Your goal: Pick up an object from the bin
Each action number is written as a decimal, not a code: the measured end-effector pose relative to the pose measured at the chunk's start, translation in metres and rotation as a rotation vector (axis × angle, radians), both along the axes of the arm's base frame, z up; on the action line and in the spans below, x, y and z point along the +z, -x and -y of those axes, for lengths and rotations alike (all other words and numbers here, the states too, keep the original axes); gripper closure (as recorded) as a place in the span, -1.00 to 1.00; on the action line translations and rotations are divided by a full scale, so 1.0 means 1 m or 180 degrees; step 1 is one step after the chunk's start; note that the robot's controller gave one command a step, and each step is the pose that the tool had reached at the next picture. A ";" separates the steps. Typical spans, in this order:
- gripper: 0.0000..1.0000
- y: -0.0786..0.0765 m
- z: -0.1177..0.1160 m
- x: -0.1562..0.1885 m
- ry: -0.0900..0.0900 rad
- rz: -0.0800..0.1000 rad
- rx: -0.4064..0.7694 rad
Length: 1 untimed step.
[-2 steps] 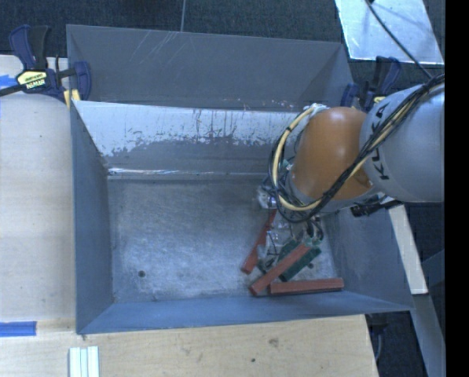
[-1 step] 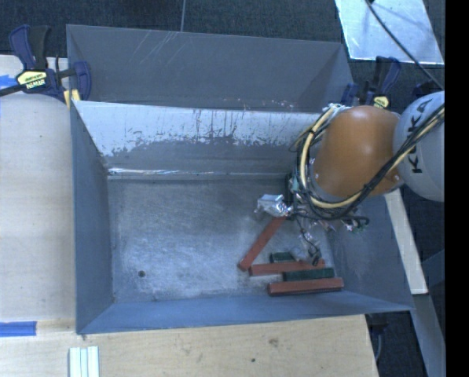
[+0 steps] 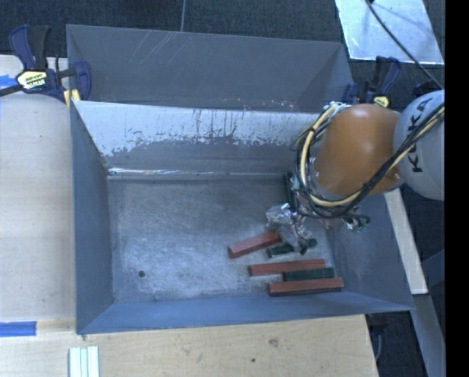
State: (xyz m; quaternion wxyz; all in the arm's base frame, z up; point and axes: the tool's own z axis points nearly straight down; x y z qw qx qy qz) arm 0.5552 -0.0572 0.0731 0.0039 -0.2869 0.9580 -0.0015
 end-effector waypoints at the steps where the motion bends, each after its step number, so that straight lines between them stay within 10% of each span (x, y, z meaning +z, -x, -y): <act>1: 1.00 -0.007 0.008 0.118 0.0007 0.0011 0.0538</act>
Offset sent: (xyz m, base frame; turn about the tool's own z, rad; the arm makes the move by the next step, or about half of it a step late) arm 0.0041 -0.0073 0.1134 -0.1700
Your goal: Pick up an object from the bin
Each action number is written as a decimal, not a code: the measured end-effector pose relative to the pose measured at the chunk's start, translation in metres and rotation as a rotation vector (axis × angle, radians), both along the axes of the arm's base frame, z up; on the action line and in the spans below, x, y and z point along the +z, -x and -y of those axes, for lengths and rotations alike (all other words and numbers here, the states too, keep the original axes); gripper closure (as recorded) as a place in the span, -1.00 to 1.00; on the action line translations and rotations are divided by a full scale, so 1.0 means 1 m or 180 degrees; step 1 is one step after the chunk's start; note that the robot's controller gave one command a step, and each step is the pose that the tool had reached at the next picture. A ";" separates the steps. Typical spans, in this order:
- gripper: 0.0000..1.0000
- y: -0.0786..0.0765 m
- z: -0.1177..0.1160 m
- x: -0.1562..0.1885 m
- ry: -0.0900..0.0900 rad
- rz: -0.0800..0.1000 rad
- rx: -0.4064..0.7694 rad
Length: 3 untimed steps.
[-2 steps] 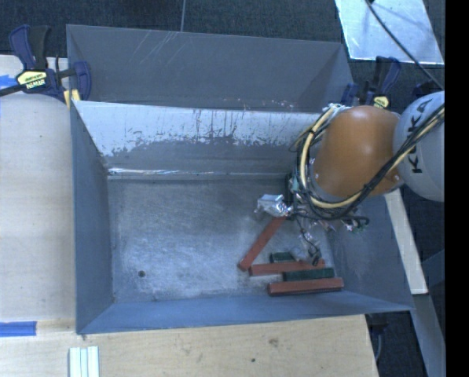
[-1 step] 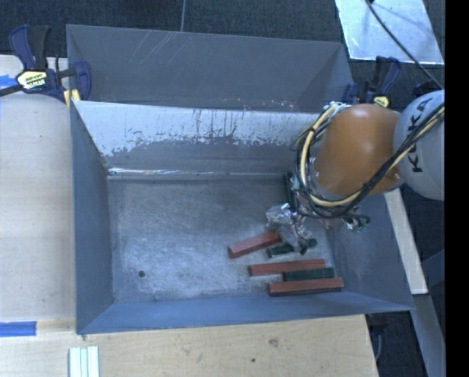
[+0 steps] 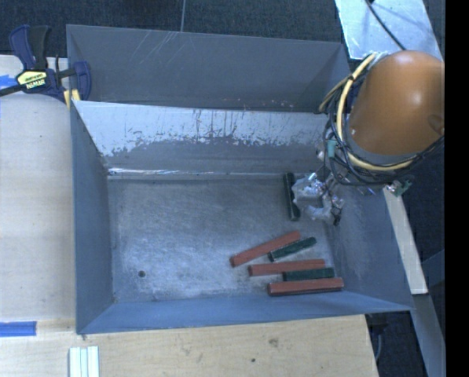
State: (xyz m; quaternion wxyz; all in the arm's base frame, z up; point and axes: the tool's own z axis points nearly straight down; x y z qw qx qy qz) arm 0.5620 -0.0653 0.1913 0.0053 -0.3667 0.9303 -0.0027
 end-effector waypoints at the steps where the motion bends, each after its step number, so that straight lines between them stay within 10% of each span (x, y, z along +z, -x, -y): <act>1: -1.00 0.002 0.000 -0.004 -0.0007 -0.0031 -0.0010; 2: -1.00 -0.047 -0.026 -0.118 -0.0004 -0.0035 0.1203; 3: -1.00 0.000 -0.012 -0.118 0.0012 0.0032 0.1849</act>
Offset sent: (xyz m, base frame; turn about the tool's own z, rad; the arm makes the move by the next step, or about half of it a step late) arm 0.0000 0.0000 0.0000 0.0000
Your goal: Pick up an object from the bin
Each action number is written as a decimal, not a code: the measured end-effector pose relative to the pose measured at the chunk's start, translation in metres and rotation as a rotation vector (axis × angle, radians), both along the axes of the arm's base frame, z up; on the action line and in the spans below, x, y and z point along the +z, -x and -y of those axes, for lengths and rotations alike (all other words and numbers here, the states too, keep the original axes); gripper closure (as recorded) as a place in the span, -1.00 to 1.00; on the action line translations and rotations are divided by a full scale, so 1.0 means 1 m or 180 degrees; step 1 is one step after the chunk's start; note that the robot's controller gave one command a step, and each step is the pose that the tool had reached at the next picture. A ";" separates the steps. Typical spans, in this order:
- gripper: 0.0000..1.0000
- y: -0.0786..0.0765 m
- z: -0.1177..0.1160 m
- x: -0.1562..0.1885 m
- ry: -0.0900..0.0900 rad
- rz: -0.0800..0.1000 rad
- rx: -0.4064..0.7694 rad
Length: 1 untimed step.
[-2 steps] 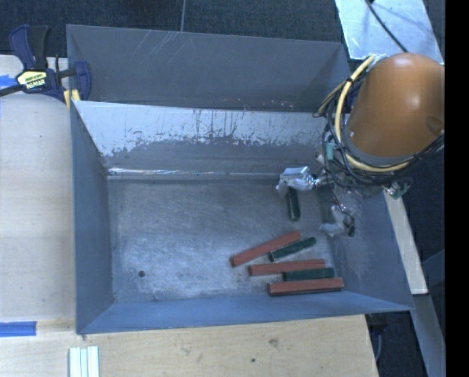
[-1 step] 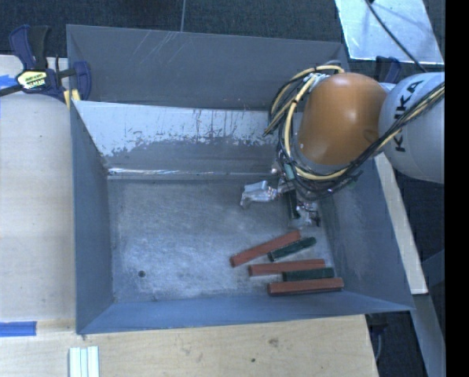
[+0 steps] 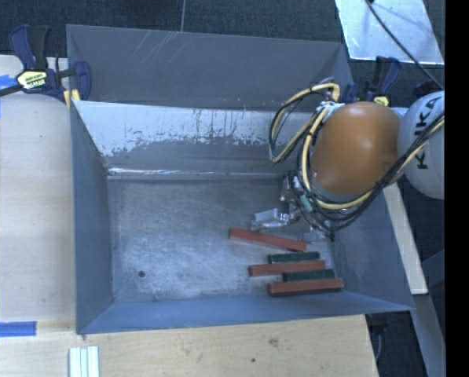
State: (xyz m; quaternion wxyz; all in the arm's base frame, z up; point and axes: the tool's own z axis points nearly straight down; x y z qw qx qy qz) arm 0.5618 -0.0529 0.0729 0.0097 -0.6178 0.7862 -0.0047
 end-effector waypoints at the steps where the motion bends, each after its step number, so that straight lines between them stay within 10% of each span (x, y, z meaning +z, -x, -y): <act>1: -1.00 0.038 -0.058 0.008 -0.0003 -0.0004 -0.0240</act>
Offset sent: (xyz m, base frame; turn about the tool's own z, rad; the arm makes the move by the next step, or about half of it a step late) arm -0.0429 0.0550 0.0051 0.0814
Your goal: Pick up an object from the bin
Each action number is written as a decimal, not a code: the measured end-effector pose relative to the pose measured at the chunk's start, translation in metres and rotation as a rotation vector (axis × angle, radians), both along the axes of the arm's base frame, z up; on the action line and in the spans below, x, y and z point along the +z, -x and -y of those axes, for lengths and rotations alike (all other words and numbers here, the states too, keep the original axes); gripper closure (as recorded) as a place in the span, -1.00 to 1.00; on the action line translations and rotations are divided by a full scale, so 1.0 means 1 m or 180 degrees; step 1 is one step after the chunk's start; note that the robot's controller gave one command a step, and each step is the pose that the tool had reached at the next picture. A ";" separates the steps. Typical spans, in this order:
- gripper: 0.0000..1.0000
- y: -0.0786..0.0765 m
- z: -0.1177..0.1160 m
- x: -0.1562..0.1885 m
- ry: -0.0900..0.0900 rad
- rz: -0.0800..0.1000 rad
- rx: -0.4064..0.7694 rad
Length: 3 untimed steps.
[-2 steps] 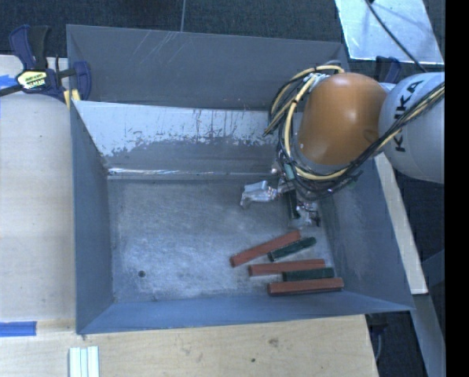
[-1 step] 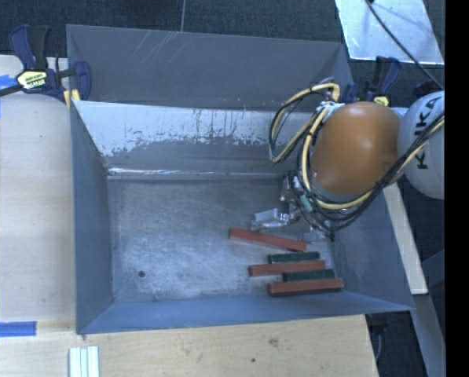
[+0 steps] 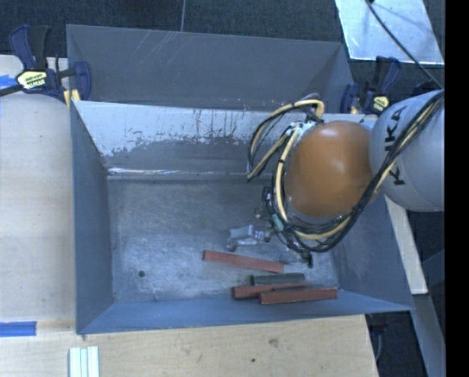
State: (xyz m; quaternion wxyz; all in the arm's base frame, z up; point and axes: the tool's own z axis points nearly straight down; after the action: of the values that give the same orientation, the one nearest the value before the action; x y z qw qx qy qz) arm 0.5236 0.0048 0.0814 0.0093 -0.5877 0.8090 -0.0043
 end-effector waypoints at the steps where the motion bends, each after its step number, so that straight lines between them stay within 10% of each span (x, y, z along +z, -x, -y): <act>1: -1.00 -0.044 0.065 0.065 0.0022 -0.0024 0.0105; 2: -1.00 -0.099 0.076 0.072 0.0016 -0.0045 0.0684; 3: -1.00 -0.100 0.093 0.087 0.0024 -0.0046 0.1349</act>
Offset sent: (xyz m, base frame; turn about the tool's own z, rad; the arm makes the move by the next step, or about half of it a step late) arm 0.0399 -0.0593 0.0604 -0.0407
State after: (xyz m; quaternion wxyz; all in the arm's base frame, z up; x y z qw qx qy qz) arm 0.6237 -0.0884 0.1684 0.0020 -0.7447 0.6673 -0.0011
